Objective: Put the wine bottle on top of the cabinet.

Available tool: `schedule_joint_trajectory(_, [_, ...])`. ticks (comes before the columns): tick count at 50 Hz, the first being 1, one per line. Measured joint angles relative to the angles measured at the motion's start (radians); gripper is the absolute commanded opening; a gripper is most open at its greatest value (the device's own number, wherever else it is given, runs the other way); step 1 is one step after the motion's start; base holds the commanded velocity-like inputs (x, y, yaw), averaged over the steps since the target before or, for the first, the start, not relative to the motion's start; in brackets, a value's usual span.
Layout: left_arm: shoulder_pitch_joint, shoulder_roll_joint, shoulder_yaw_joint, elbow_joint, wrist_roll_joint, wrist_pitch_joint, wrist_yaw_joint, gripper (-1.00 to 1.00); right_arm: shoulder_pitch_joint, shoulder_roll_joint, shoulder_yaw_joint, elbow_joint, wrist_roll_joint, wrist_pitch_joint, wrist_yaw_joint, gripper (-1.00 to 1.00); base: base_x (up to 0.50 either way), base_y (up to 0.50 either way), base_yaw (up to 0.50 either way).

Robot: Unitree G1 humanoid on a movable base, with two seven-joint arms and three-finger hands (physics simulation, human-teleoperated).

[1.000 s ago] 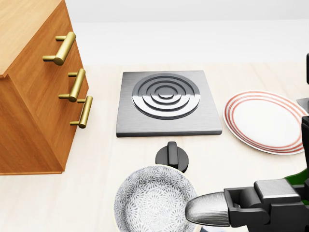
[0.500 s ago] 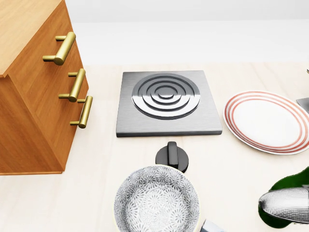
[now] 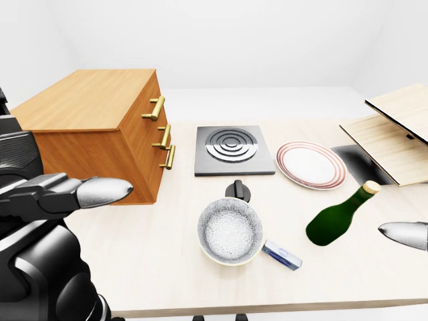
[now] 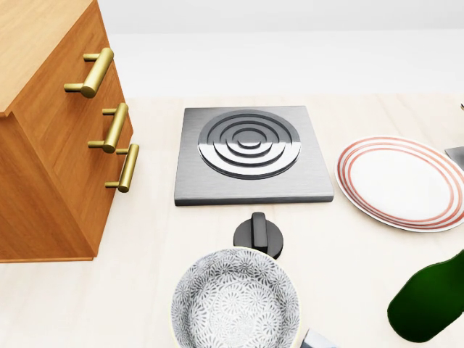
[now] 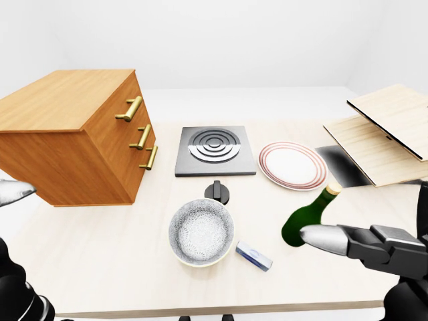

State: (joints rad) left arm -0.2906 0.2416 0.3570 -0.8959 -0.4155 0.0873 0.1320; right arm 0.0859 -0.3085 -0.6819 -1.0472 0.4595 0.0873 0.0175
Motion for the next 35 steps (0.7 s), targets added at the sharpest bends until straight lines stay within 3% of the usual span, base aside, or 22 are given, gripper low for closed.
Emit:
schedule_joint_trajectory(18, [0.011, -0.012, -0.014, 0.033, 0.033, 0.000, -0.016, 1.00, 0.026, 0.154, -0.143, 0.025, -0.108, 0.000, 0.208, 1.00, 0.00, 0.00, 0.00])
schedule_joint_trajectory(35, [0.019, -0.020, -0.019, 0.070, 0.056, 0.000, -0.031, 1.00, 0.064, 0.207, -0.138, 0.159, -0.153, 0.000, 0.257, 1.00, 0.00, 0.00, 0.00])
